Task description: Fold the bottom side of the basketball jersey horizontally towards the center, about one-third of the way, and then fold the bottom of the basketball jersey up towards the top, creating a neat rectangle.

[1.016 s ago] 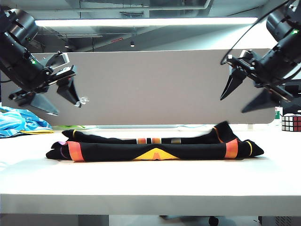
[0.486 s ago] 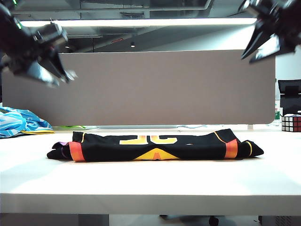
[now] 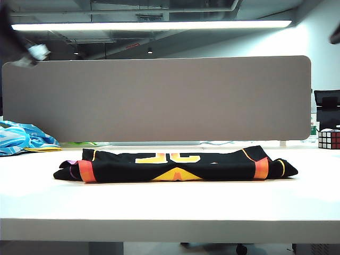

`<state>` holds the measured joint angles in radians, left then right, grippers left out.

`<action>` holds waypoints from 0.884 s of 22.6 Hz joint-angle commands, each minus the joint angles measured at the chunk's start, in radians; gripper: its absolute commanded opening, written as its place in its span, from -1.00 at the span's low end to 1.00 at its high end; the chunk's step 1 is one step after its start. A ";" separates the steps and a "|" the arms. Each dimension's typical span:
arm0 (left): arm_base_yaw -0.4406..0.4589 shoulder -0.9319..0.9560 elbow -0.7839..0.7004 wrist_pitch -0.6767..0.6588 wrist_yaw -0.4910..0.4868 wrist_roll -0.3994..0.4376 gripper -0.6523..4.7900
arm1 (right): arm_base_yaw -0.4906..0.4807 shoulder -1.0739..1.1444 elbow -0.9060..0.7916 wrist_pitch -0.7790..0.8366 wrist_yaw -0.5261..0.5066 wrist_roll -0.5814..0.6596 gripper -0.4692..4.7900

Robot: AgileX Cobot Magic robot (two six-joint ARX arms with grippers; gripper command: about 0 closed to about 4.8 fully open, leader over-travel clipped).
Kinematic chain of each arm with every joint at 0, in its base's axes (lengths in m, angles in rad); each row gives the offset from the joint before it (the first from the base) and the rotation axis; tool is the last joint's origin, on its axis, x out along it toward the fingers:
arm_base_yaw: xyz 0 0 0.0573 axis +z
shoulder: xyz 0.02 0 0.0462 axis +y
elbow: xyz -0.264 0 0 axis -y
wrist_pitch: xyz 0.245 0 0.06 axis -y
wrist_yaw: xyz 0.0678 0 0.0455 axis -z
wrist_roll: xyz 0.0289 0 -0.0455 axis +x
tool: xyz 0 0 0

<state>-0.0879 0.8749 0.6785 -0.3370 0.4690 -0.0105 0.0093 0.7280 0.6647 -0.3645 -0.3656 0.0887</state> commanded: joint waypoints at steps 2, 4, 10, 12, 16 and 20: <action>-0.013 -0.179 -0.169 0.143 -0.020 -0.083 -0.78 | 0.001 -0.191 -0.141 0.064 0.034 -0.005 -0.83; -0.036 -0.259 -0.246 0.227 -0.066 -0.135 -0.78 | 0.001 -0.271 -0.203 0.093 0.035 0.013 -0.83; -0.152 -0.525 -0.423 0.278 -0.284 -0.161 -0.78 | 0.001 -0.557 -0.383 0.135 0.116 0.012 -0.83; -0.174 -0.613 -0.488 0.280 -0.318 -0.136 -0.78 | 0.001 -0.672 -0.455 0.132 0.125 0.012 -0.83; -0.174 -0.715 -0.571 0.288 -0.314 -0.137 -0.78 | 0.001 -0.724 -0.521 0.124 0.123 0.013 -0.83; -0.174 -0.809 -0.626 0.307 -0.308 -0.155 -0.78 | 0.000 -0.729 -0.565 0.134 0.124 0.013 -0.83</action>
<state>-0.2626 0.0856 0.0616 -0.0605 0.1562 -0.1577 0.0093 0.0017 0.1078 -0.2516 -0.2428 0.0975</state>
